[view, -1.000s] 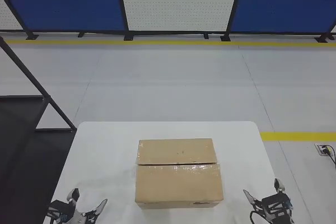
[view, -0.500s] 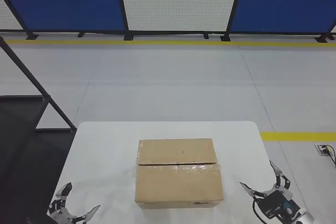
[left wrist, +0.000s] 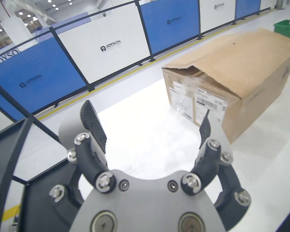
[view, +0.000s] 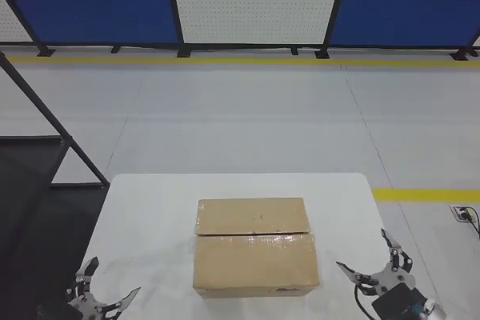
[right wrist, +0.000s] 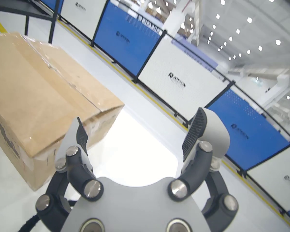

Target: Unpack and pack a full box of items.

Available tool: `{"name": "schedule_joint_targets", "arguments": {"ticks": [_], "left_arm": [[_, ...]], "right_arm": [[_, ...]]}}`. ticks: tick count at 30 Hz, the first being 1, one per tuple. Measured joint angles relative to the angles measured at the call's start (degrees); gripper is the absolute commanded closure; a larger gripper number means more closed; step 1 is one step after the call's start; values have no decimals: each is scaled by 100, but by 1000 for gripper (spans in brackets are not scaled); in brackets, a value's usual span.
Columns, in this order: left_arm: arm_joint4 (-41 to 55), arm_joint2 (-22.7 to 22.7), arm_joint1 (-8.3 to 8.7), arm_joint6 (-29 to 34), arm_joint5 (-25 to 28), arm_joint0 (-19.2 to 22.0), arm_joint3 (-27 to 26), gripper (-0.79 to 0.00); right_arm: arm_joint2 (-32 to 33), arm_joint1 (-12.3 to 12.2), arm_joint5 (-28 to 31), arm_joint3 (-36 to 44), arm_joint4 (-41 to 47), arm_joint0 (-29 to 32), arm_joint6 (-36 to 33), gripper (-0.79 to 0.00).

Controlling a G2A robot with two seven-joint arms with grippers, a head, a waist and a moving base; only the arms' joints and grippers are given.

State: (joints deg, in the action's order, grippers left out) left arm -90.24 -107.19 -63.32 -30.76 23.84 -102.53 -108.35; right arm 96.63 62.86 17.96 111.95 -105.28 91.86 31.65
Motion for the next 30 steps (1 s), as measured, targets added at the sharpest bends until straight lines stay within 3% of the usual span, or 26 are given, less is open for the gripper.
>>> {"name": "schedule_joint_targets", "arguments": {"ticks": [8, 12, 16, 30], "left_arm": [[-1699, -151, 160, -1895, -117, 579, 391, -785], [-2410, -218, 265, -2641, -169, 955, 630, -785], [-2992, -179, 345, -3271, -413, 1198, 825, -785], [-3194, -99, 377, -3466, -528, 1227, 917, -785]], "right_arm": [[75, -174, -389, -154, -2379, -388, 1833, -785], [79, -257, -595, -83, -3389, -541, 2087, -785], [42, -299, -742, -62, -4037, -637, 1898, -785], [-6, -302, -737, -28, -4186, -637, 1696, -785]]}}
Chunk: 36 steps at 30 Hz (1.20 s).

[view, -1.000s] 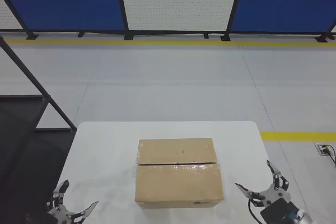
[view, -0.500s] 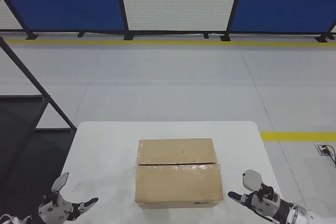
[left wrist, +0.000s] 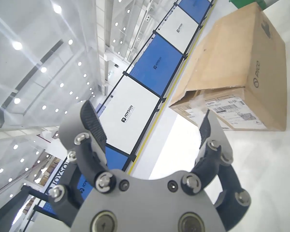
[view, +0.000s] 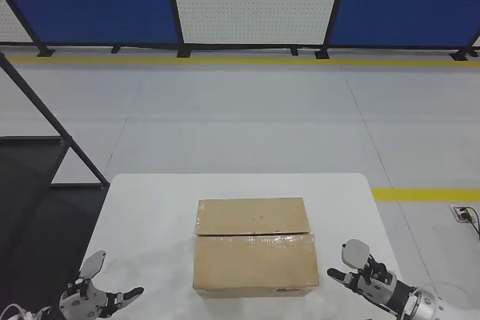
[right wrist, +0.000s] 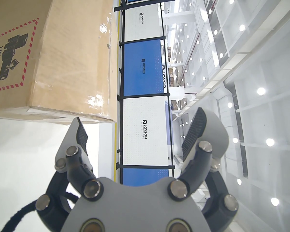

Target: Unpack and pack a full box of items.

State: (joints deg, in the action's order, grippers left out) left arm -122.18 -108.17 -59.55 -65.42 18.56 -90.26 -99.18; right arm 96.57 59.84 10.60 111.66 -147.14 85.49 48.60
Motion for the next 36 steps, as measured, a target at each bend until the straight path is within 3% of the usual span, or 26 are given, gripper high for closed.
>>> {"name": "schedule_joint_targets", "arguments": {"ticks": [4, 8, 12, 15, 17, 25, 28, 32, 36], "left_arm": [[508, 190, -22, 645, 367, 138, -45, -785], [1146, 318, -31, 1611, 1028, 335, -140, -785], [1930, 380, -12, 2545, 2073, 481, -190, -785], [2534, 348, 25, 3136, 3037, 579, -187, -785], [2619, 332, 31, 3256, 3284, 594, -190, -785], [2585, 341, 28, 3198, 3130, 584, -191, -785], [3001, 431, 8, 3343, 3153, 524, -191, -785], [4009, 476, -19, 3968, 3189, 535, -136, -785], [5308, 507, 3, 5073, 3589, 581, -113, -785]], "right_arm": [[-22, 6, 595, -56, 881, -217, 63, -785], [-24, -23, 2010, -299, 1992, -673, -193, -785], [-170, -16, 3641, -860, 3446, -1209, -596, -785], [-237, -15, 4539, -1210, 4388, -1521, -779, -785], [-235, -16, 4573, -1211, 4435, -1508, -773, -785], [-247, -16, 4469, -1183, 4289, -1489, -768, -785], [-452, -20, 4639, -1118, 4431, -1473, -889, -785], [-876, -72, 4748, -1489, 5388, -1578, -1319, -785], [-1382, -295, 4740, -1906, 7345, -1814, -2176, -785]]}}
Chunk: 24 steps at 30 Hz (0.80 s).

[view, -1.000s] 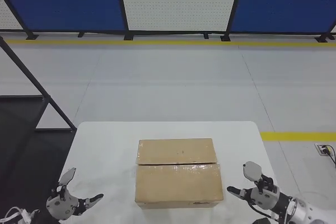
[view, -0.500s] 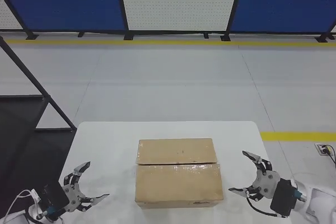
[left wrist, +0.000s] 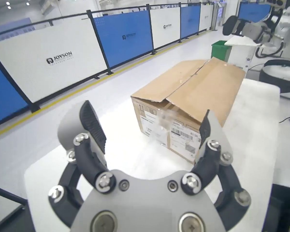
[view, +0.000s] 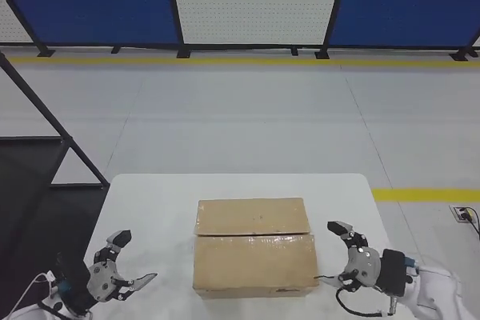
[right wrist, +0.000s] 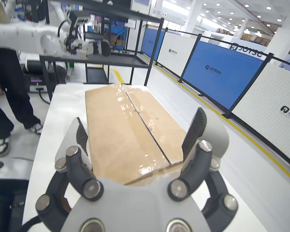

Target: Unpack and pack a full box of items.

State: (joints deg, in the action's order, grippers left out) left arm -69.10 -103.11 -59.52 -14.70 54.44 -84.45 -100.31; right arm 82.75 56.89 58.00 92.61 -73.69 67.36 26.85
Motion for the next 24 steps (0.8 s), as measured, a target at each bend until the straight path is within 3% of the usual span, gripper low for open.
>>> {"name": "schedule_joint_targets", "arguments": {"ticks": [2, 6, 9, 11, 14, 24], "left_arm": [[591, 0, 30, 507, 232, 14, 30, -785], [2099, 40, 153, 1738, 363, 48, 8, -785], [3113, 31, 282, 2707, 346, 93, -22, -785], [3560, -9, 352, 3248, 299, 137, -63, -785], [3882, -15, 409, 3924, 265, 155, -121, -785], [3842, 13, 405, 3810, 214, 134, -127, -785]], "right_arm": [[-375, -165, 0, -106, 1156, -156, -665, -785], [-1017, -607, 0, -51, 4309, -565, -2464, -785], [-948, -852, 0, -119, 6182, -732, -3631, -785], [-881, -913, 0, -135, 6950, -764, -4149, -785], [-879, -910, 0, -133, 7312, -761, -4210, -785], [-932, -904, -1, -62, 7084, -734, -4171, -785]]}}
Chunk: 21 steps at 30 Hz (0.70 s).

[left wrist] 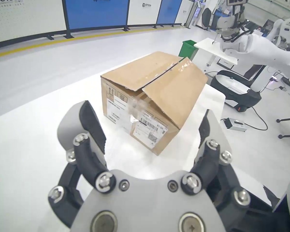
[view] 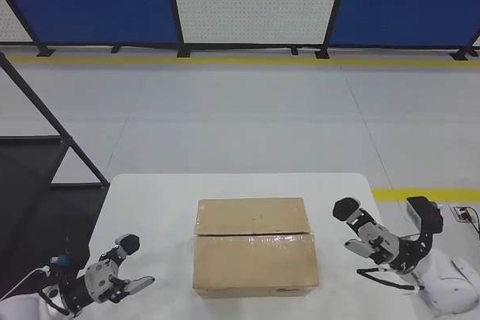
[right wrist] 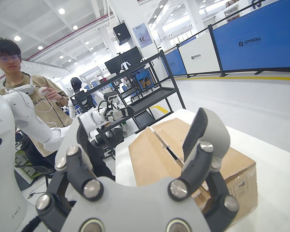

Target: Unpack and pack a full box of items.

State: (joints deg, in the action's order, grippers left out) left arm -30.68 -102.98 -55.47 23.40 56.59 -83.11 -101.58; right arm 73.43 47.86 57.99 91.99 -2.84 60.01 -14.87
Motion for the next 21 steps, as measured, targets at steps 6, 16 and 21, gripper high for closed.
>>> {"name": "schedule_joint_targets", "arguments": {"ticks": [6, 16, 21], "left_arm": [[376, 261, 46, 515, -481, 19, -44, -785], [2371, 217, 262, 1805, -544, 209, 206, -785], [4024, 254, 420, 2930, -998, 392, 392, -785]], "right_arm": [[-289, -44, -766, -77, 1199, -120, -1048, -785], [24, -271, -2324, -678, 2836, -461, -4054, -785], [96, -330, -2879, -943, 2670, -567, -4868, -785]]}}
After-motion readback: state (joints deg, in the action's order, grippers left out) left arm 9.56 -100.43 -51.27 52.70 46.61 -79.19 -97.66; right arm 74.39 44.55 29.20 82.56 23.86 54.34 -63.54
